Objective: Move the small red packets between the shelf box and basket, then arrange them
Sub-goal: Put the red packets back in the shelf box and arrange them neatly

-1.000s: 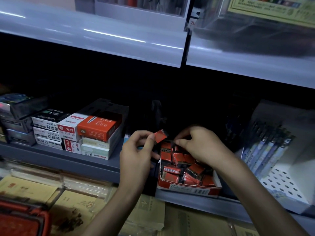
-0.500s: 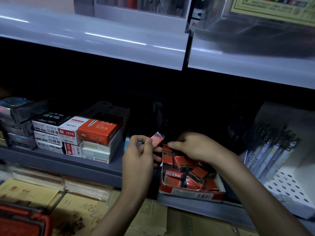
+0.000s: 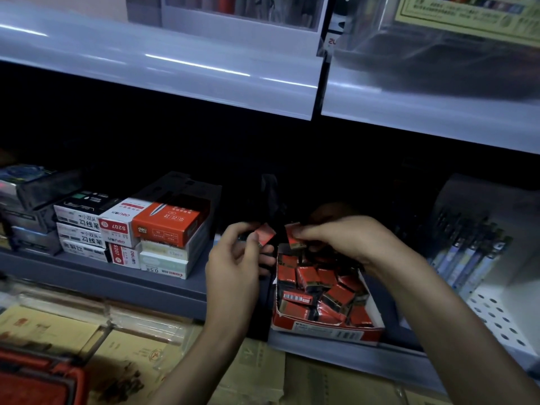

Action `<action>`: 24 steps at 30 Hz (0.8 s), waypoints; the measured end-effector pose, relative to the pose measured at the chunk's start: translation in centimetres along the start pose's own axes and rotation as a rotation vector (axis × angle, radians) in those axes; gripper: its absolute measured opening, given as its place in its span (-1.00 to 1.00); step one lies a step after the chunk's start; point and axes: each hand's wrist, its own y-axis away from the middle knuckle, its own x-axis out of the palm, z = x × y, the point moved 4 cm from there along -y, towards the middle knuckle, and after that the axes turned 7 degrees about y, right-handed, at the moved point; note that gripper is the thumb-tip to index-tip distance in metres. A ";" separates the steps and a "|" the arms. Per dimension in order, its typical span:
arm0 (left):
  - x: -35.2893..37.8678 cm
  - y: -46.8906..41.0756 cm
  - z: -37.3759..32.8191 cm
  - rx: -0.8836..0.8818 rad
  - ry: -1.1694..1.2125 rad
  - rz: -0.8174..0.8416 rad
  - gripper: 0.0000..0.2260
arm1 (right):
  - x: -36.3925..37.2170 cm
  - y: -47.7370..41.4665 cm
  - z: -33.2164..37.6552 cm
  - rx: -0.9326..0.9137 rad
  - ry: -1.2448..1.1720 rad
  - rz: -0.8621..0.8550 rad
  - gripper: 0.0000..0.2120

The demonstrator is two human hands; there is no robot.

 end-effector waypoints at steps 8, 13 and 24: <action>0.9 -0.1 -0.9 -0.057 0.164 0.078 -0.90 | 1.3 0.5 1.2 -0.296 -0.236 -0.020 -0.90; 0.6 -0.3 -0.7 -0.073 0.226 0.000 -0.85 | 0.9 -0.1 1.0 -0.393 -0.013 -0.030 -0.83; 0.1 -0.7 0.1 -0.181 0.300 -0.117 -0.82 | 2.1 -1.2 0.1 -0.231 0.592 0.180 -0.77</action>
